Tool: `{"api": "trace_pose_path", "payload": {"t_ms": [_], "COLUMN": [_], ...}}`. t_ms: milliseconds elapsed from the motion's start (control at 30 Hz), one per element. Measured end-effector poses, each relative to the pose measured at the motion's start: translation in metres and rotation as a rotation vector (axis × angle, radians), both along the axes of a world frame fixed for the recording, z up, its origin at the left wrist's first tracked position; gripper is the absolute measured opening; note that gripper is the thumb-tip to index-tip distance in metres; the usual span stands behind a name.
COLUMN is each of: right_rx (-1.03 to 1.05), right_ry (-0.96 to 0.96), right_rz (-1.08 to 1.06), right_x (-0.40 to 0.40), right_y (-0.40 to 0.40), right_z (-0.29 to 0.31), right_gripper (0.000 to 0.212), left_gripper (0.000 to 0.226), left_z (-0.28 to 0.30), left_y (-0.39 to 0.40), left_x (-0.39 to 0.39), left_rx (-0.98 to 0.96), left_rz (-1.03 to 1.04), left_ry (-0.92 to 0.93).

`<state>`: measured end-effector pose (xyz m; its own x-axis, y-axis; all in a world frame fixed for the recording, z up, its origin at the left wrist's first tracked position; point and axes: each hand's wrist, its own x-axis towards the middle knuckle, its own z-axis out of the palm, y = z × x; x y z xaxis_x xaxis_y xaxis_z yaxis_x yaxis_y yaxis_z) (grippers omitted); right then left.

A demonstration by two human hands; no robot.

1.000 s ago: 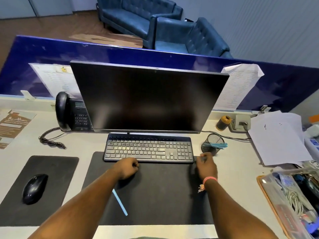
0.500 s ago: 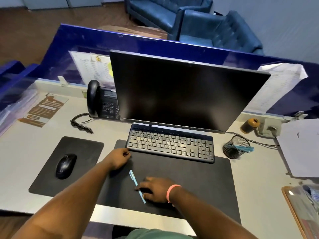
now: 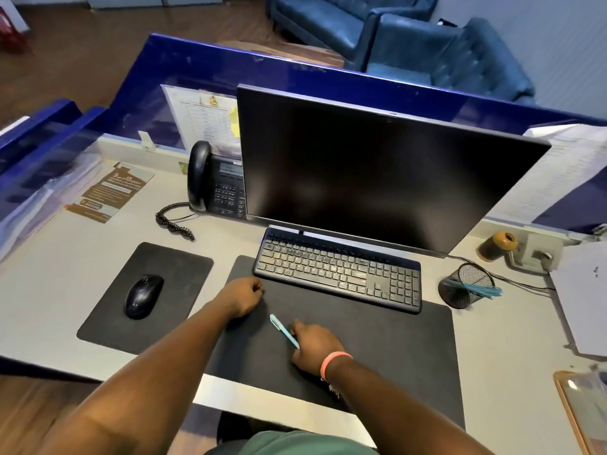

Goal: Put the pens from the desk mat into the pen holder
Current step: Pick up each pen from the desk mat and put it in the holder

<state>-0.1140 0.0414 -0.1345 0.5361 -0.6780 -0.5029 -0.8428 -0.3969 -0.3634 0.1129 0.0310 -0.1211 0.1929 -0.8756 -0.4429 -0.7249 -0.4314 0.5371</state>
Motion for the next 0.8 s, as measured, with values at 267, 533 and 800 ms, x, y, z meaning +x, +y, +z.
{"api": "trace_pose_path", "payload": {"t_ms": [267,533,800], "right_rx": [0.146,0.310,-0.010], "right_ry": [-0.160,-0.524,-0.697], "right_rz": [-0.432,-1.027,-1.250], "right_x": [-0.071,-0.117,-0.170], "right_y": [-0.026,-0.054,-0.076], "right_z": [-0.010,-0.011,-0.005], "right_gripper": [0.021,0.018,0.025], "left_gripper": [0.024,0.013,0.015], "left_z": [-0.003,-0.011,-0.003], "left_y": [-0.018,-0.003,-0.035], "left_x": [-0.031,-0.030,-0.071], "left_rx": [0.006,-0.120,-0.139], "left_rz": [-0.125,-0.209,-0.340], "left_ry": [-0.213,-0.254,-0.148]}}
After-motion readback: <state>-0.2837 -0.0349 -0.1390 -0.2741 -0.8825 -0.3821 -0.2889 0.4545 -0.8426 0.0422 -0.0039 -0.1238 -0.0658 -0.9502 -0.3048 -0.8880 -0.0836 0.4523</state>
